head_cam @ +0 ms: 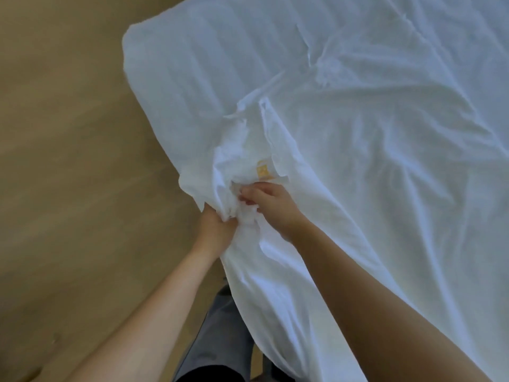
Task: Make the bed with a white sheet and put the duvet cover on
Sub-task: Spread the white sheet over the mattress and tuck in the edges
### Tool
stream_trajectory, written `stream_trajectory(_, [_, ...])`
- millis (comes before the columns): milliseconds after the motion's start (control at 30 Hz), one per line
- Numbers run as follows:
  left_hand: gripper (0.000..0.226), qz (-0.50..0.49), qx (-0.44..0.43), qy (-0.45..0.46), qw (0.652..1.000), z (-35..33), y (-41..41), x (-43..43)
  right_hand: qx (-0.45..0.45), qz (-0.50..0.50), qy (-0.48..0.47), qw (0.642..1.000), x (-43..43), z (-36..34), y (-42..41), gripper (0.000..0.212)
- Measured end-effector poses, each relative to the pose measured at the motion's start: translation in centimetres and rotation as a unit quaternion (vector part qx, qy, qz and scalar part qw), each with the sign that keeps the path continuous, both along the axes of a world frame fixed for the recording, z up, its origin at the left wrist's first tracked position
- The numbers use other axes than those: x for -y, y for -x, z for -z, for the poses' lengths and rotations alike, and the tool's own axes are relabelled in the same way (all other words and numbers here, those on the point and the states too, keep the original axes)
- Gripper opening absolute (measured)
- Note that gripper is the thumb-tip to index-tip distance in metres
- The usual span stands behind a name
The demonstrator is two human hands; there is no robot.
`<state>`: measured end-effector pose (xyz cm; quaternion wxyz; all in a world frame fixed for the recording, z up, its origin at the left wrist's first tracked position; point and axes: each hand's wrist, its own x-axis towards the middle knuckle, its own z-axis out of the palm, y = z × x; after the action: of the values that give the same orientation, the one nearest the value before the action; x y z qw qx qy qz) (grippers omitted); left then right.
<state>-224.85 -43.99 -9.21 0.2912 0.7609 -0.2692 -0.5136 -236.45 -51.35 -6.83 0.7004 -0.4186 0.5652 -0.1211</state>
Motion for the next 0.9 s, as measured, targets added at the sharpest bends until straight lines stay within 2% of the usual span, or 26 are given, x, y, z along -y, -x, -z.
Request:
stream_trajectory(100, [0.050, 0.008, 0.024, -0.028, 0.999, 0.8, 2.0, 1.9, -0.142, 0.117, 0.121, 0.975, 2.2, 0.8, 4.1, 0.017])
stream_trajectory(200, [0.064, 0.010, -0.005, -0.004, 1.000, 1.4, 4.7, 4.2, -0.259, 0.142, 0.191, 0.936, 4.4, 1.3, 9.4, 0.004])
stream_trajectory(267, [0.086, 0.011, 0.009, -0.019, 1.000, 1.9, 6.4, 5.7, -0.307, 0.101, 0.186, 0.928, 5.3, 1.9, 12.6, 0.021])
stream_trajectory(300, [0.087, -0.002, 0.021, -0.027, 0.999, 2.1, 7.1, 6.2, -0.316, 0.070, 0.174, 0.930, 5.5, 2.1, 13.7, 0.032])
stream_trajectory(367, [0.070, -0.057, 0.024, -0.013, 0.998, 2.1, 8.0, 6.9, -0.305, 0.015, 0.159, 0.939, 5.2, 2.3, 14.5, 0.047])
stream_trajectory(467, [0.044, -0.130, -0.044, 0.016, 0.990, 1.6, 7.9, 7.2, -0.258, -0.022, 0.160, 0.952, 4.1, 2.2, 13.4, 0.063])
stream_trajectory(533, [0.048, -0.141, -0.083, 0.020, 0.986, 1.4, 7.5, 7.3, -0.238, -0.049, 0.147, 0.959, 3.9, 2.4, 12.0, 0.075])
stream_trajectory(600, [0.065, -0.150, -0.085, 0.010, 0.985, 1.3, 7.4, 7.6, -0.228, -0.082, 0.143, 0.960, 3.8, 2.4, 10.6, 0.084])
stream_trajectory(667, [0.085, -0.208, -0.115, -0.011, 0.971, 0.7, 7.5, 8.4, -0.213, -0.087, 0.144, 0.962, 3.9, 2.4, 9.7, 0.091])
stream_trajectory(733, [0.083, -0.235, -0.156, -0.013, 0.959, 0.5, 7.4, 9.4, -0.194, -0.074, 0.132, 0.969, 4.1, 1.9, 8.7, 0.095])
stream_trajectory(767, [0.069, -0.210, -0.149, -0.003, 0.966, 0.2, 7.5, 9.8, -0.169, -0.066, 0.128, 0.975, 4.4, 1.5, 8.2, 0.093])
stream_trajectory(833, [0.044, -0.119, -0.079, 0.033, 0.989, -0.8, 8.1, 10.0, -0.066, -0.039, 0.129, 0.989, 5.0, 0.7, 7.1, 0.078])
stream_trajectory(900, [0.034, -0.035, -0.018, 0.050, 0.998, -1.5, 9.0, 9.6, 0.000, 0.008, 0.111, 0.994, 5.5, -0.2, 5.8, 0.061])
